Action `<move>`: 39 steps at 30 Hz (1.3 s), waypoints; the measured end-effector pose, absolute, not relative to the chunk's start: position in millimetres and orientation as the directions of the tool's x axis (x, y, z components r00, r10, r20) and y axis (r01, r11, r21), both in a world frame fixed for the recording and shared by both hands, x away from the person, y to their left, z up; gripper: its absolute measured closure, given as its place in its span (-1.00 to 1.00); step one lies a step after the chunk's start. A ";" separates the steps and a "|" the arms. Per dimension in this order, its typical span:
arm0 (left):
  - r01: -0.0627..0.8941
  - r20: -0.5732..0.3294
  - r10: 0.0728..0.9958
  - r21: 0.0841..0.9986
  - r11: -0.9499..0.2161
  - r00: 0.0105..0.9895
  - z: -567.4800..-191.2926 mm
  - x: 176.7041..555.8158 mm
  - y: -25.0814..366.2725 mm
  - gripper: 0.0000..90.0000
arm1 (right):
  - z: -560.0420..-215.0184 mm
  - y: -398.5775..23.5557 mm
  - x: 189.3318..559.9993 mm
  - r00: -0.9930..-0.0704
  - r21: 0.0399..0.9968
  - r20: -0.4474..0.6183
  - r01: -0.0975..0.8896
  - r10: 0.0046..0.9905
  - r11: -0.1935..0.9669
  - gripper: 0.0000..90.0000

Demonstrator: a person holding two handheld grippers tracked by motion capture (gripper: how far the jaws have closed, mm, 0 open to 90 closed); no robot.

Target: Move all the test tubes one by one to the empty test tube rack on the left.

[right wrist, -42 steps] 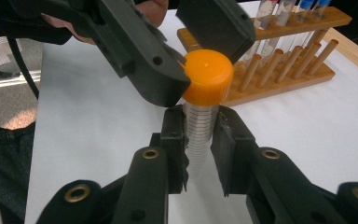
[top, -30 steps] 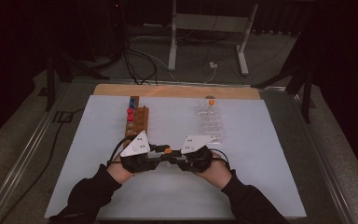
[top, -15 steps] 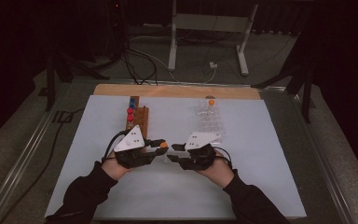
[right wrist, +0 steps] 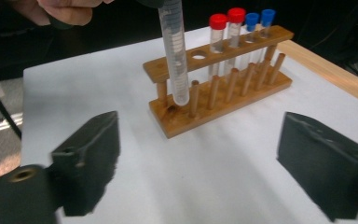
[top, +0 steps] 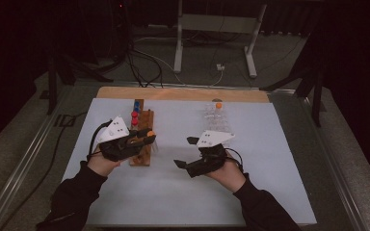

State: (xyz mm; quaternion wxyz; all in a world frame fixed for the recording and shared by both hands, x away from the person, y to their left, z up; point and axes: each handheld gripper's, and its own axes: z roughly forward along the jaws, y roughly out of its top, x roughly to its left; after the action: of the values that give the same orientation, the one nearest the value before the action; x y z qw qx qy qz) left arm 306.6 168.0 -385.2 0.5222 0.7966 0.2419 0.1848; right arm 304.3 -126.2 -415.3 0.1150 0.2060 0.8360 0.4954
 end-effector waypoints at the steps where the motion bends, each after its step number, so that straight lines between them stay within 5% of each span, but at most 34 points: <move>1: 0.197 0.039 0.583 0.921 -0.335 0.812 -384.9 307.9 170.1 0.59 | -415.3 -126.4 304.7 -0.886 0.877 0.014 0.233 0.463 0.421 -0.81; 5: 0.194 0.048 0.615 0.927 -0.321 0.787 -376.9 312.2 180.7 0.59 | -414.2 -127.4 305.0 -0.881 0.879 0.022 0.242 0.472 0.412 -1.00; 39: 0.314 0.040 0.761 0.896 -0.313 0.647 -405.5 355.2 215.1 0.59 | -408.2 -135.0 303.2 -0.883 0.887 0.018 0.230 0.468 0.400 -1.00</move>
State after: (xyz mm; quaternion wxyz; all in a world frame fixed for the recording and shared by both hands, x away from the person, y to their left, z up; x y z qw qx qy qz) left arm 355.2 215.1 -405.5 0.4724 0.7749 0.3468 0.2370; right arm 303.2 -135.0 -408.2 0.1178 0.2108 0.8284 0.5054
